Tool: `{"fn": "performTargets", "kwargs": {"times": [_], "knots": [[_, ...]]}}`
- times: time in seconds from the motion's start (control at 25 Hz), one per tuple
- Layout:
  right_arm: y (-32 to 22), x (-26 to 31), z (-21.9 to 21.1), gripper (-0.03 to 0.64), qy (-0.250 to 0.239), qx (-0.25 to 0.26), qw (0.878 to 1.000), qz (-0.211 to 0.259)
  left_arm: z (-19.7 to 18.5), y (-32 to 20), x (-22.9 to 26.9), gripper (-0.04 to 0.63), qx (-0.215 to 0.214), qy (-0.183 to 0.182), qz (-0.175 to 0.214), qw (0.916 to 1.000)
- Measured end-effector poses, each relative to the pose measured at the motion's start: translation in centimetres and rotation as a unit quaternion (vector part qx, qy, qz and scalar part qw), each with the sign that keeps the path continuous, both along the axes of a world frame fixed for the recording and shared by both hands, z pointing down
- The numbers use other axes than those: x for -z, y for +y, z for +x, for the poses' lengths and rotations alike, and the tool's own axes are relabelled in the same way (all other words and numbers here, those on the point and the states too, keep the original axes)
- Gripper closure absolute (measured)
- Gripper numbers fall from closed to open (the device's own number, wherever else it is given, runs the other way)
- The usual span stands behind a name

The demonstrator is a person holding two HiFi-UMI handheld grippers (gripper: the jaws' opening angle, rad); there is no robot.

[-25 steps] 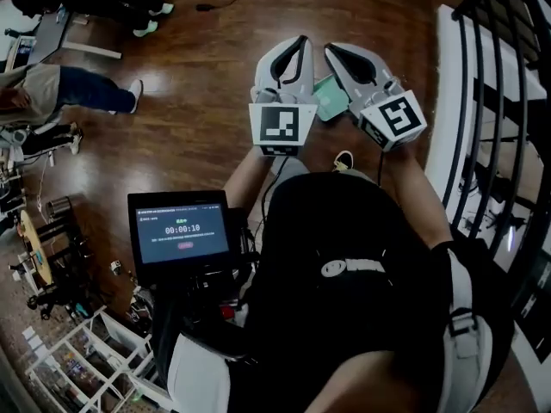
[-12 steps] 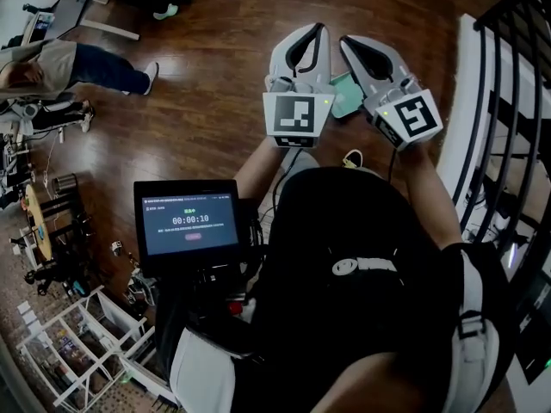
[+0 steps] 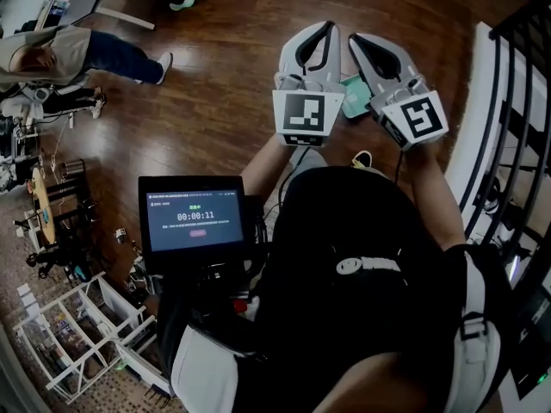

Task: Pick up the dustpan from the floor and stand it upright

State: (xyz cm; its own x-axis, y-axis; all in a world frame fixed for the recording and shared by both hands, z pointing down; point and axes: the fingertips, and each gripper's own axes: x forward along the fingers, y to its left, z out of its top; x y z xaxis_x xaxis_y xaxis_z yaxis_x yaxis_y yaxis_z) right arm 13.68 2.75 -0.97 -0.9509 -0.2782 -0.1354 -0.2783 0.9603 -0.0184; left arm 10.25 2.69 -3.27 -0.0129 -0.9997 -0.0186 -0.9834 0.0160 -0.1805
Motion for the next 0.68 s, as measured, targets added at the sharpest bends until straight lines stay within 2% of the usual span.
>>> {"fn": "performTargets", "kwargs": {"times": [0.2, 0.48, 0.68], "knots": [[-0.08, 0.11, -0.38, 0.614, -0.007, 0.003, 1.0, -0.003, -0.95, 0.13, -0.27, 0.575, 0.018, -0.019, -0.016, 0.9995], [-0.21, -0.03, -0.25, 0.614, -0.003, -0.002, 1.0, -0.007, -0.45, -0.04, 0.22, 0.575, 0.007, -0.006, -0.004, 1.0], [0.41, 0.45, -0.59, 0.614, -0.018, 0.019, 1.0, 0.006, -0.42, -0.12, 0.19, 0.575, 0.005, -0.01, -0.006, 0.9999]]}}
